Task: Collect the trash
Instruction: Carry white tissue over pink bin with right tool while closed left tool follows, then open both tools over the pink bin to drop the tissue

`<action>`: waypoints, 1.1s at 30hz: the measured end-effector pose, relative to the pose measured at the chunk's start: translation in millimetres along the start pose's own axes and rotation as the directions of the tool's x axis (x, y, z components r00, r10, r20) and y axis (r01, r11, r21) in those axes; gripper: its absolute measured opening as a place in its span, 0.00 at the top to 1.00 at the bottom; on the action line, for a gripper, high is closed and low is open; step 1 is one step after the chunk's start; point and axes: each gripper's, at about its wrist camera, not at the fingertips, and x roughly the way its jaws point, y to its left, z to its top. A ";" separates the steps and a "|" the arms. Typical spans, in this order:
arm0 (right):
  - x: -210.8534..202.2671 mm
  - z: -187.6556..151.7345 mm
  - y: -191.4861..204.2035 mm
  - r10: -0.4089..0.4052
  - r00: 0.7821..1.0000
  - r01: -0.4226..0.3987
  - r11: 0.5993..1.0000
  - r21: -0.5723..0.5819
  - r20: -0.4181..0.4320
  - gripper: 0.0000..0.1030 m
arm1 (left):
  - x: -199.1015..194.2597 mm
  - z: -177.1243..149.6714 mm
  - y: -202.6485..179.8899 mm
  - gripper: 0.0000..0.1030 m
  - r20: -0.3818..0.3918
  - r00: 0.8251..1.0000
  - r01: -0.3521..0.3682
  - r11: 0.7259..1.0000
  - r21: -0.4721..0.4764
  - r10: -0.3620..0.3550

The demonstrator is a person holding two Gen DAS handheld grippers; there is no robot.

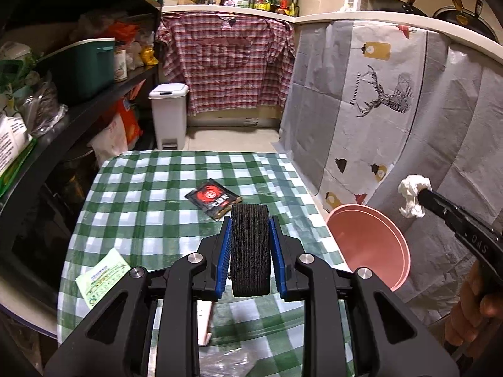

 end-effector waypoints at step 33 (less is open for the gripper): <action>8.7 20.4 -121.6 -0.147 0.988 0.152 0.980 0.132 -0.045 0.93 | 84.1 -2.3 -156.3 0.77 -0.089 0.979 0.189 0.977 0.098 -0.181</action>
